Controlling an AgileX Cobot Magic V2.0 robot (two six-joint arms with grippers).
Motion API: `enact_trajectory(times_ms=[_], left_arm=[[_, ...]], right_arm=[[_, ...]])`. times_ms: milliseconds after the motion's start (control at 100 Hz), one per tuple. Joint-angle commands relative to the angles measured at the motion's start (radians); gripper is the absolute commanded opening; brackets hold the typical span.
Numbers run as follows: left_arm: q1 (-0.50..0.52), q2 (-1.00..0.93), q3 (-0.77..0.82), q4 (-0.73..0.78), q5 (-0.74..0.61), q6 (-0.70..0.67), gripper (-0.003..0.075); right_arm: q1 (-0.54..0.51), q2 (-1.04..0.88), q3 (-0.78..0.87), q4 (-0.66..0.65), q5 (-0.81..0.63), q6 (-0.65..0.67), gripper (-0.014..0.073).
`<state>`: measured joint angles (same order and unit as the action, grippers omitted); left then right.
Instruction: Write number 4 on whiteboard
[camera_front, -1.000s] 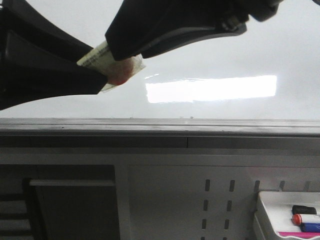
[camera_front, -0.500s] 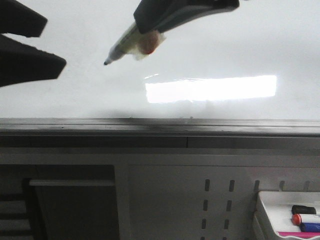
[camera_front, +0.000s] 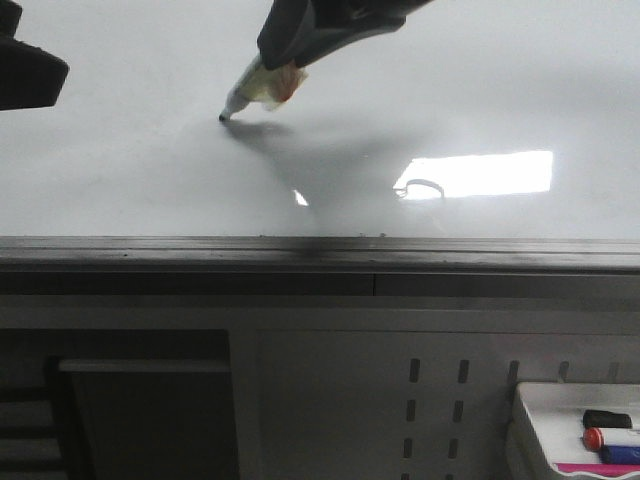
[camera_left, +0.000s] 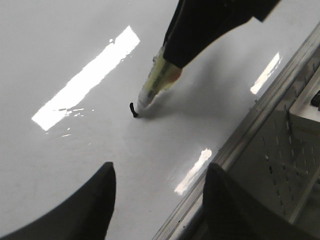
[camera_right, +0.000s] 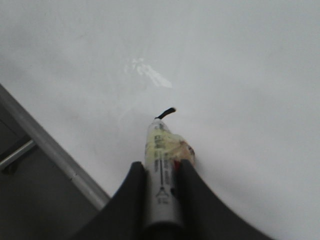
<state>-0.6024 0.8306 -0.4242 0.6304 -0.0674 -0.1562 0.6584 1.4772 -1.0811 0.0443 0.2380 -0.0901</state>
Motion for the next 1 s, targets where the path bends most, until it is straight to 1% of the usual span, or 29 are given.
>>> enact_trajectory(times_ms=[0, 130, 230, 320, 390, 470, 570, 730, 860, 990], left_arm=[[0.002, -0.008, -0.026, -0.018, -0.051, -0.016, 0.0353], [0.002, -0.008, -0.026, -0.018, -0.05, -0.016, 0.0353], [0.002, -0.008, -0.026, -0.018, -0.05, -0.016, 0.0353], [0.002, -0.008, -0.026, -0.018, -0.049, -0.016, 0.0353], [0.002, -0.008, -0.026, -0.018, -0.049, -0.016, 0.0353], [0.002, -0.008, -0.026, -0.018, -0.049, -0.016, 0.0353], [0.002, -0.008, -0.026, -0.019, -0.049, -0.016, 0.0353], [0.002, -0.008, -0.026, -0.019, -0.049, -0.017, 0.0353], [0.002, -0.008, -0.026, -0.019, -0.049, -0.017, 0.0353], [0.001, 0.01, -0.026, -0.019, -0.052, -0.017, 0.0353]], right_arm=[[0.015, -0.011, 0.028, -0.013, -0.011, -0.009, -0.0064], [0.037, -0.027, 0.057, -0.013, -0.007, -0.009, -0.0064], [-0.007, -0.065, 0.057, -0.013, 0.026, -0.009, -0.0064], [-0.054, -0.103, 0.057, -0.013, 0.086, -0.009, -0.0064], [-0.062, -0.121, 0.055, -0.013, 0.117, -0.009, -0.0064], [-0.041, -0.137, 0.034, -0.009, 0.105, -0.009, -0.0064], [-0.004, -0.138, -0.018, -0.009, 0.054, -0.009, -0.0064], [-0.017, -0.073, -0.052, -0.014, 0.004, -0.009, -0.0064], [-0.013, -0.039, -0.039, 0.002, 0.118, -0.009, -0.0064], [0.033, -0.044, -0.005, 0.005, 0.184, -0.009, -0.0064]])
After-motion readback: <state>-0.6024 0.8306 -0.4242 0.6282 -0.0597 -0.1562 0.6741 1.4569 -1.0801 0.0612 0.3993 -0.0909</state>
